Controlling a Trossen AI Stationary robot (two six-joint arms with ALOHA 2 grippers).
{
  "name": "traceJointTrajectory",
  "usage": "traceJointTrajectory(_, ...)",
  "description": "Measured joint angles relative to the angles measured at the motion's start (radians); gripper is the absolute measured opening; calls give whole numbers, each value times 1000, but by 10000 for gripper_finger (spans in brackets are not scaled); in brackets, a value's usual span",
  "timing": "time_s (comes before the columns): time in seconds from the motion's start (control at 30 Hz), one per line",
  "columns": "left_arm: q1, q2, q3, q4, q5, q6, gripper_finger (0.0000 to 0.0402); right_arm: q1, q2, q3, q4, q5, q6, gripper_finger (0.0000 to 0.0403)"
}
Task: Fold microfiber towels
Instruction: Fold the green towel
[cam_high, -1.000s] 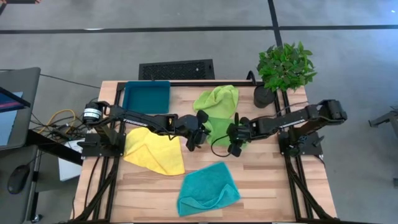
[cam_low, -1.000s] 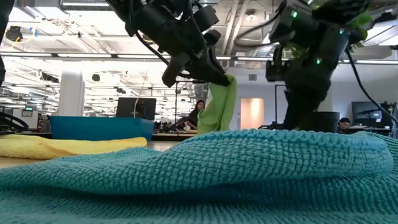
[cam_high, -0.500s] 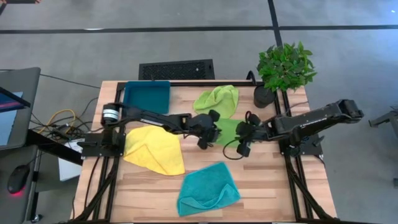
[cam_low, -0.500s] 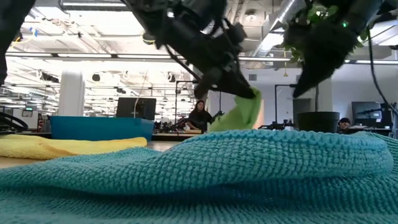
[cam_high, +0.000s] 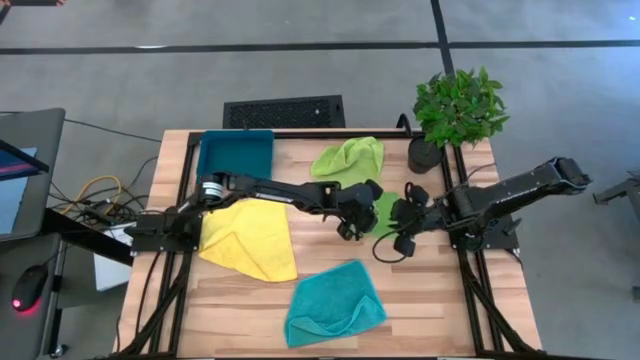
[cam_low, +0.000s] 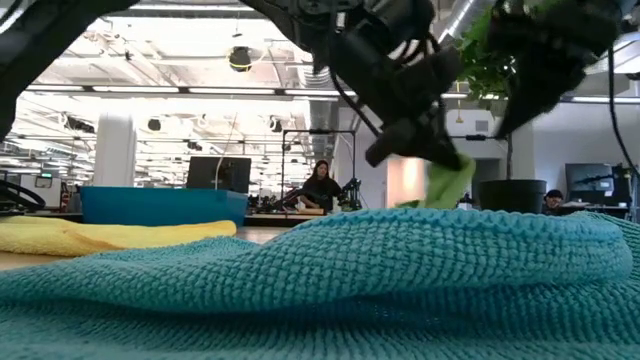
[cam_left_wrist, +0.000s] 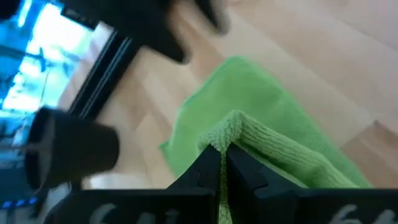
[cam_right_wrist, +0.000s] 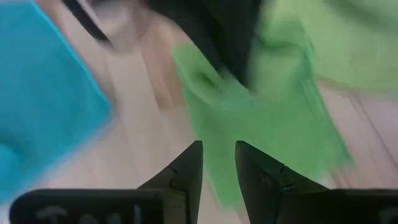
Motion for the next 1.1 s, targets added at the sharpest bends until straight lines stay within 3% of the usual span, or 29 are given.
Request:
traceJointTrajectory(0.17,-1,69,43,-23,10,8,0,0,-6,1,-53,13,42,118)
traceJointTrajectory(0.57,-1,67,44,-21,-49,-72,10,0,-2,3,-67,13,44,118)
traceJointTrajectory(1.1,-14,66,45,32,-61,-161,146,-1,-1,3,-70,12,44,118)
